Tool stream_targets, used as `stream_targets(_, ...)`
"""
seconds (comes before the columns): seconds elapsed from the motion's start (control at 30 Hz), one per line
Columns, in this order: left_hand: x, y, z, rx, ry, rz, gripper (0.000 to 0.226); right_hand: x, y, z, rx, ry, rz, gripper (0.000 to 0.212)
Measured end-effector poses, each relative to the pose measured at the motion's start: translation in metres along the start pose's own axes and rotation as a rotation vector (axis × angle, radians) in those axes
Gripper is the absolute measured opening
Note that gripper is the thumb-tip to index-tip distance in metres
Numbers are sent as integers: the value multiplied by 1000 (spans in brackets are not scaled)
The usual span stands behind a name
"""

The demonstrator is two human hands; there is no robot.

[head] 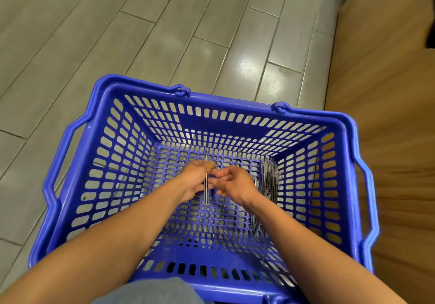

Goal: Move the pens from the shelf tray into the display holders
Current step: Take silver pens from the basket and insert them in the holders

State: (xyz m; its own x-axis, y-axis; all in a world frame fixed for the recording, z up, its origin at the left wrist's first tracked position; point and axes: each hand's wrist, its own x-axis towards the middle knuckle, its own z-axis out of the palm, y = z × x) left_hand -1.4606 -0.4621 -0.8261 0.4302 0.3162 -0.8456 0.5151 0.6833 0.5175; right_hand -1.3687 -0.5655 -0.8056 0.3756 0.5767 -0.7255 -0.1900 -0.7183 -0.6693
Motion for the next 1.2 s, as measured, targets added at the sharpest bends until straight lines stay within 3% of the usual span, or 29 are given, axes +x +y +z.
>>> stream_targets(0.1,4,-1,-1,16,14,6,25,0,9,-20,-164,102,71,8)
stream_targets(0.2,6,-2,1,32,18,15,24,2,26,-42,-563,216,175,8)
stream_targets(0.27,7,-2,1,59,21,26,23,3,39,-48,-790,188,267,13)
stream_targets(0.53,12,-2,2,93,29,26,18,12,59,-36,-1038,250,345,17)
stream_targets(0.7,11,-1,2,65,46,25,16,14,59,-26,-1011,299,394,15)
stream_targets(0.8,10,0,2,50,54,25,16,13,52,-26,-843,334,373,19)
stream_targets(0.9,10,-2,2,33,61,28,16,12,38,-24,-600,261,212,27)
stream_targets(1.03,10,-1,5,46,41,48,25,6,16,-10,-214,170,-38,12)
stream_targets(1.2,6,0,9,27,-69,57,32,6,3,9,-171,86,-115,9)
